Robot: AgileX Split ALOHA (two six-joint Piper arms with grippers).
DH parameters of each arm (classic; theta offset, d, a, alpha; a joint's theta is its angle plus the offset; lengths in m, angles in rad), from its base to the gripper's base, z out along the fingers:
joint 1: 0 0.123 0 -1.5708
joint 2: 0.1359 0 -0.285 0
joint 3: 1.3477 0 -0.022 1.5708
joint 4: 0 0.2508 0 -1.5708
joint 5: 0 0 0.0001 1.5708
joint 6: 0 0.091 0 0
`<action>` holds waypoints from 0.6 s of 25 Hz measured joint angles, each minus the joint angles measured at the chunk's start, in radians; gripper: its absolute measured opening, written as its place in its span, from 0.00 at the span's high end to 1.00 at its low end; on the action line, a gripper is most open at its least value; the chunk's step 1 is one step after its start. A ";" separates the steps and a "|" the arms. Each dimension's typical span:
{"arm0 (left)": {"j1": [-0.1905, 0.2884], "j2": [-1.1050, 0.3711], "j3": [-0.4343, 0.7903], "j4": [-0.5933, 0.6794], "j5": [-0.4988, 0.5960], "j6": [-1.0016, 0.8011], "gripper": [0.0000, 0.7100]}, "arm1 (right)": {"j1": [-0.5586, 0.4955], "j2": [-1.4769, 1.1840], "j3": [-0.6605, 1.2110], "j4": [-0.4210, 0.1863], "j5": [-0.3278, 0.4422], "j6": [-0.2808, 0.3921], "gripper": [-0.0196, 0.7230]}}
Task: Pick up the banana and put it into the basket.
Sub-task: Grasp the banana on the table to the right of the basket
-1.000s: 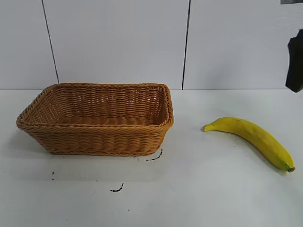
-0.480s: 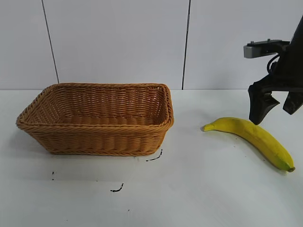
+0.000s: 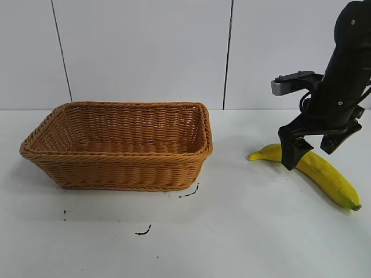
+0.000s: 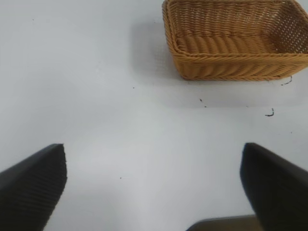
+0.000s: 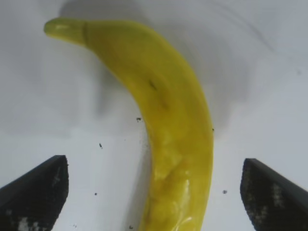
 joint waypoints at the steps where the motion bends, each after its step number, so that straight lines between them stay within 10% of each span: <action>1: 0.000 0.000 0.000 0.000 0.000 0.000 0.02 | 0.000 0.000 0.000 -0.001 0.000 0.001 0.04; 8: 0.000 0.000 0.000 0.000 0.000 0.000 0.02 | 0.000 0.000 0.000 -0.001 -0.009 0.044 0.22; 11: 0.000 0.000 0.000 0.000 0.000 0.000 0.02 | 0.000 0.000 0.000 -0.002 -0.018 0.048 0.57; 15: 0.000 0.000 0.000 0.000 0.000 0.000 0.02 | 0.000 0.000 0.000 -0.005 -0.021 0.047 0.54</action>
